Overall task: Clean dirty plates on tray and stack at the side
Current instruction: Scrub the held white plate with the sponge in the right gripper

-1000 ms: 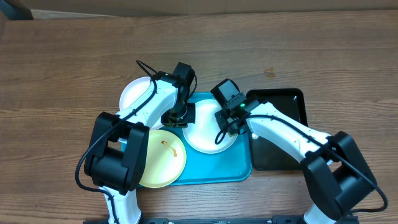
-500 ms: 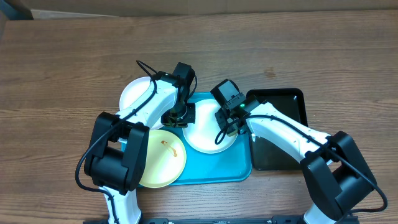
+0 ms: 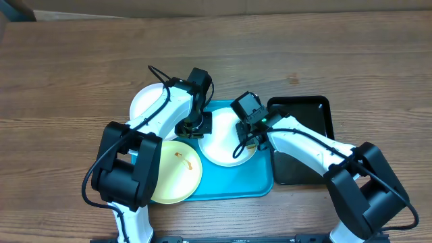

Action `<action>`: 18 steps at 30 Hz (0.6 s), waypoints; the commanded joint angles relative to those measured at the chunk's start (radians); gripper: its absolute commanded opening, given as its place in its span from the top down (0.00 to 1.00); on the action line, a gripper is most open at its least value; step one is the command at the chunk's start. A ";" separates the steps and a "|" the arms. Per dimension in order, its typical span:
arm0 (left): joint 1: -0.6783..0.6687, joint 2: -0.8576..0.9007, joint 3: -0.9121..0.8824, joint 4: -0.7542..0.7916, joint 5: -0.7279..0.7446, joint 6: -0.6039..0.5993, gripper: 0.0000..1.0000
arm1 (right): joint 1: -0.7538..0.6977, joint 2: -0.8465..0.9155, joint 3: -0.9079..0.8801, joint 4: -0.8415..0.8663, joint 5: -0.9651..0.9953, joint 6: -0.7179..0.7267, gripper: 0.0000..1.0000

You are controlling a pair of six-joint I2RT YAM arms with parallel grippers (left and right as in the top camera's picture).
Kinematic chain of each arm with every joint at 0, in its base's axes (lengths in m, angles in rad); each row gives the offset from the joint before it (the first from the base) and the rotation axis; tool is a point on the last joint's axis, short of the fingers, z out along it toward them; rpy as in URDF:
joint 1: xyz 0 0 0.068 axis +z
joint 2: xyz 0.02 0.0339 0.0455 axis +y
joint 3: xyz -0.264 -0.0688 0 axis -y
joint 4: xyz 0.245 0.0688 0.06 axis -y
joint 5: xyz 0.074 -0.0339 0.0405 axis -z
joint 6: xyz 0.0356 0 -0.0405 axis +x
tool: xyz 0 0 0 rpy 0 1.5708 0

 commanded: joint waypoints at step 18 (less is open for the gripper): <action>0.004 0.016 0.004 0.001 -0.044 -0.026 0.96 | -0.019 0.037 -0.055 0.088 -0.410 0.112 0.96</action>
